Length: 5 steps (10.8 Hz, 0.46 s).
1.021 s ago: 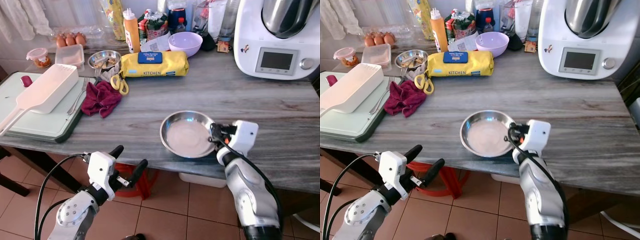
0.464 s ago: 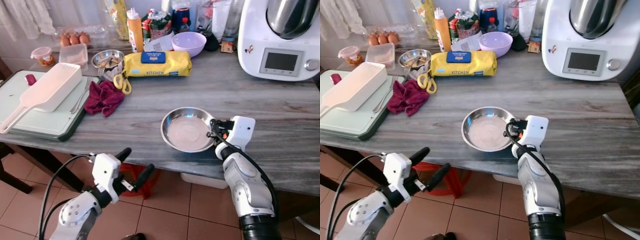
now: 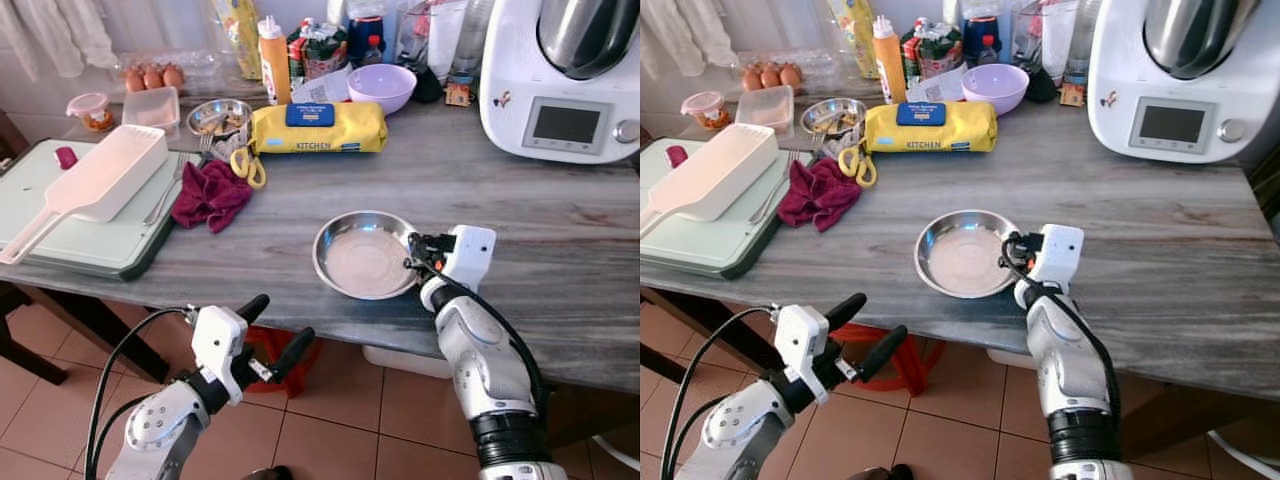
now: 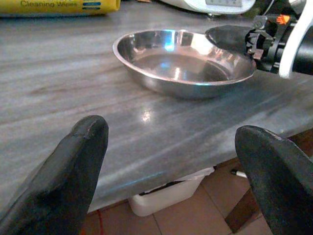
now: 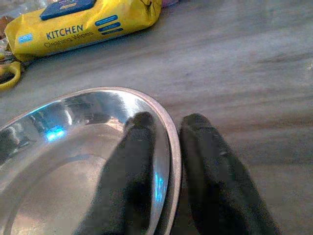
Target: Setting the table
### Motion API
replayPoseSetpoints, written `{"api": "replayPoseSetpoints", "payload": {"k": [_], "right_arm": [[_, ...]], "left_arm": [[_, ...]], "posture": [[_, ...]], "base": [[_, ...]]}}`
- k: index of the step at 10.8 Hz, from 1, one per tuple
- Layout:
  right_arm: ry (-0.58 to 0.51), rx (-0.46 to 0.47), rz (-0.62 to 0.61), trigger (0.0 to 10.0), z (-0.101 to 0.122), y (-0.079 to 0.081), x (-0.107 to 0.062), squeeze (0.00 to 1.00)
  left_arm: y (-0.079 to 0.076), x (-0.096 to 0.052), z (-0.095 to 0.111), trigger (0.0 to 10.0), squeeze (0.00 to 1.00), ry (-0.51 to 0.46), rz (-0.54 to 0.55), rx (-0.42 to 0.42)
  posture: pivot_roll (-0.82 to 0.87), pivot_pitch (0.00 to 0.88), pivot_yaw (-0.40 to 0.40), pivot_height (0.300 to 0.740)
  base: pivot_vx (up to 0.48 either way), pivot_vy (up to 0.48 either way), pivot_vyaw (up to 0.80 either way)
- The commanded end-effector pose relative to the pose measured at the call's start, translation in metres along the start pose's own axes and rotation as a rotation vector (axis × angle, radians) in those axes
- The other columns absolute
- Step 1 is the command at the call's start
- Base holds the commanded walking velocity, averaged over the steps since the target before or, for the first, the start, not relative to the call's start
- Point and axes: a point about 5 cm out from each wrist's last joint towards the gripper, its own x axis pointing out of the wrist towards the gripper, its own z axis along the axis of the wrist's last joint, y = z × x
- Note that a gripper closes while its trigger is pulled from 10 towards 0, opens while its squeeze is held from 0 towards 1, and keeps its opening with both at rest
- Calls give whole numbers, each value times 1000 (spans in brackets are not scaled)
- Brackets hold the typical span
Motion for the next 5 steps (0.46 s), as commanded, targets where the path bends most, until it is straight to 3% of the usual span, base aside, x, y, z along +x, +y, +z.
{"api": "replayPoseSetpoints", "payload": {"k": [1, 5], "right_arm": [[-1, 6, 16, 10000, -1, 2, 1, 1000], [-61, 9, 7, 10000, 9, -2, -1, 1000]], "left_arm": [[0, 0, -1, 10000, 0, 6, 6, 12], [-1, 2, -2, 10000, 0, 3, 3, 6]], "posture": [[-43, 111, 69, 740], [-50, 109, 75, 740]], "base": [[0, 0, 0], [0, 0, 0]]}}
